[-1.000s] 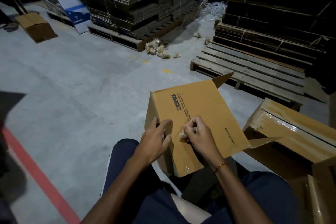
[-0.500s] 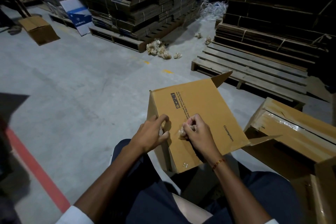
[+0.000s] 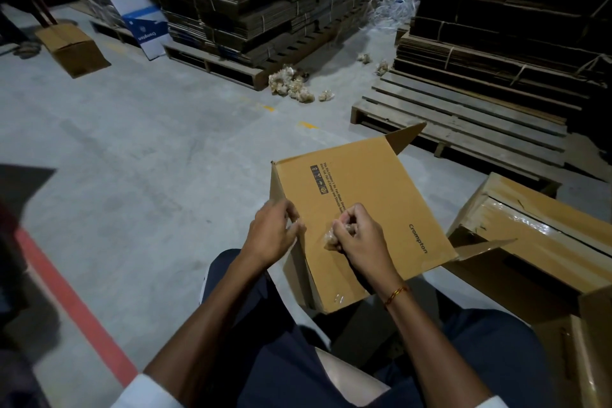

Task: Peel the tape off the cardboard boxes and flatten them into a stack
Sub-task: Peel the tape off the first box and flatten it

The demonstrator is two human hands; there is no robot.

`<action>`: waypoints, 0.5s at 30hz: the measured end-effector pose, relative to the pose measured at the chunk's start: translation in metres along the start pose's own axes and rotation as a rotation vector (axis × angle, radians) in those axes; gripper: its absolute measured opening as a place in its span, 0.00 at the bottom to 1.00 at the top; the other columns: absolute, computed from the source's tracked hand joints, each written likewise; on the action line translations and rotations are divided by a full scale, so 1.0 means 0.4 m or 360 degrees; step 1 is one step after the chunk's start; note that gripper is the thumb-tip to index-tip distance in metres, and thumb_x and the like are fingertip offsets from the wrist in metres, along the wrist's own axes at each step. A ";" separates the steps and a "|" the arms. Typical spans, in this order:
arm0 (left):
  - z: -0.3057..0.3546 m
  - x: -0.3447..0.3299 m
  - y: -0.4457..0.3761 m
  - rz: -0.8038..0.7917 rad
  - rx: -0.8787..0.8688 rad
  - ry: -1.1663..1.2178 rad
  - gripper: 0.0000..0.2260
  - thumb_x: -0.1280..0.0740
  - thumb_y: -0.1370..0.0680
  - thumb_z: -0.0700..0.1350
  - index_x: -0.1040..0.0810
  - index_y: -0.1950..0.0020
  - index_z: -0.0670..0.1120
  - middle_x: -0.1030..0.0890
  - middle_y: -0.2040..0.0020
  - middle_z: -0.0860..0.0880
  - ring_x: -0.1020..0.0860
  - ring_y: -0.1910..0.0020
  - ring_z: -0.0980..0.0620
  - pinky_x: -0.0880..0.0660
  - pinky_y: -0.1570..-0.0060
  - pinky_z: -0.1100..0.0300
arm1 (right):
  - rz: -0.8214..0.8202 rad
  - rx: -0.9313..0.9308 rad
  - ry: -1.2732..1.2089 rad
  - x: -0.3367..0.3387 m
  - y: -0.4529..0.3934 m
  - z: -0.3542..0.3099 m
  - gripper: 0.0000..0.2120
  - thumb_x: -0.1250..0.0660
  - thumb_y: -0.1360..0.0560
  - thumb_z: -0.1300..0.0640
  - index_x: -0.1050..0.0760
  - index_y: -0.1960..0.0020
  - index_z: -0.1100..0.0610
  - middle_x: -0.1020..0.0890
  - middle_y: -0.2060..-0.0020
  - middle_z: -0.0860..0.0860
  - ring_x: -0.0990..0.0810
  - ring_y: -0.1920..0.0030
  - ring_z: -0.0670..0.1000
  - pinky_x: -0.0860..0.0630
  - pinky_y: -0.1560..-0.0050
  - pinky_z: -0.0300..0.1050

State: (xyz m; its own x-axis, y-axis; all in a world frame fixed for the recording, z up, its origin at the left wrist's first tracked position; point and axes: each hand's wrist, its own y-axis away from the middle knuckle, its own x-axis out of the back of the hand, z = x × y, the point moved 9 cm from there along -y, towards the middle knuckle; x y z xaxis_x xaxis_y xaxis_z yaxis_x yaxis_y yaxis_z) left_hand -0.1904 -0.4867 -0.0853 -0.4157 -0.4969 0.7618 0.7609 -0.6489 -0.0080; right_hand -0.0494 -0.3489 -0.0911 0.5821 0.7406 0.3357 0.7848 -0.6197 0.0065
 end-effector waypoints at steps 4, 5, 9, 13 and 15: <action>-0.002 -0.021 -0.036 -0.0293 0.0068 0.0317 0.14 0.31 0.23 0.37 0.24 0.64 0.54 0.24 0.53 0.43 0.21 0.59 0.48 0.25 0.62 0.64 | 0.0042 0.0023 0.0099 0.010 -0.001 0.005 0.08 0.33 0.22 0.50 0.31 0.57 0.46 0.20 0.61 0.48 0.17 0.62 0.46 0.18 0.62 0.60; 0.008 -0.029 -0.025 -0.0409 0.0044 0.0495 0.13 0.32 0.22 0.36 0.24 0.63 0.51 0.24 0.57 0.43 0.24 0.62 0.50 0.28 0.64 0.66 | 0.0057 0.0022 0.0108 0.016 -0.002 0.007 0.08 0.33 0.22 0.51 0.31 0.57 0.47 0.20 0.61 0.48 0.17 0.62 0.45 0.18 0.62 0.60; -0.011 -0.022 0.029 -0.0454 0.0187 0.1262 0.06 0.35 0.18 0.36 0.26 0.54 0.41 0.24 0.54 0.45 0.22 0.56 0.50 0.22 0.48 0.60 | 0.0027 0.0003 -0.0024 0.018 0.001 0.004 0.08 0.33 0.20 0.57 0.31 0.56 0.53 0.20 0.61 0.53 0.16 0.65 0.45 0.16 0.60 0.61; -0.060 -0.020 0.072 -0.0048 0.0448 0.1601 0.06 0.34 0.18 0.43 0.24 0.52 0.41 0.20 0.47 0.41 0.18 0.45 0.45 0.19 0.44 0.53 | -0.0023 0.0028 0.0003 0.003 -0.007 -0.006 0.07 0.33 0.21 0.54 0.30 0.56 0.50 0.20 0.60 0.52 0.16 0.62 0.48 0.16 0.61 0.60; -0.054 -0.017 0.093 0.0108 0.0563 0.1514 0.14 0.30 0.21 0.53 0.25 0.51 0.42 0.18 0.46 0.41 0.17 0.45 0.46 0.19 0.46 0.53 | -0.0027 0.0056 0.0054 -0.002 -0.013 -0.013 0.08 0.33 0.21 0.53 0.30 0.56 0.48 0.19 0.59 0.50 0.16 0.61 0.48 0.16 0.61 0.60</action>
State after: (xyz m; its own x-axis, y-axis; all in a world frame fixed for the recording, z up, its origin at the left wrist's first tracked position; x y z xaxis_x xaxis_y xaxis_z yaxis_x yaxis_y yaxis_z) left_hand -0.1700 -0.5198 -0.1049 -0.4727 -0.8788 -0.0654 0.8374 -0.4710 0.2774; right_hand -0.0550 -0.3475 -0.0865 0.5618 0.7412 0.3673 0.8016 -0.5975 -0.0204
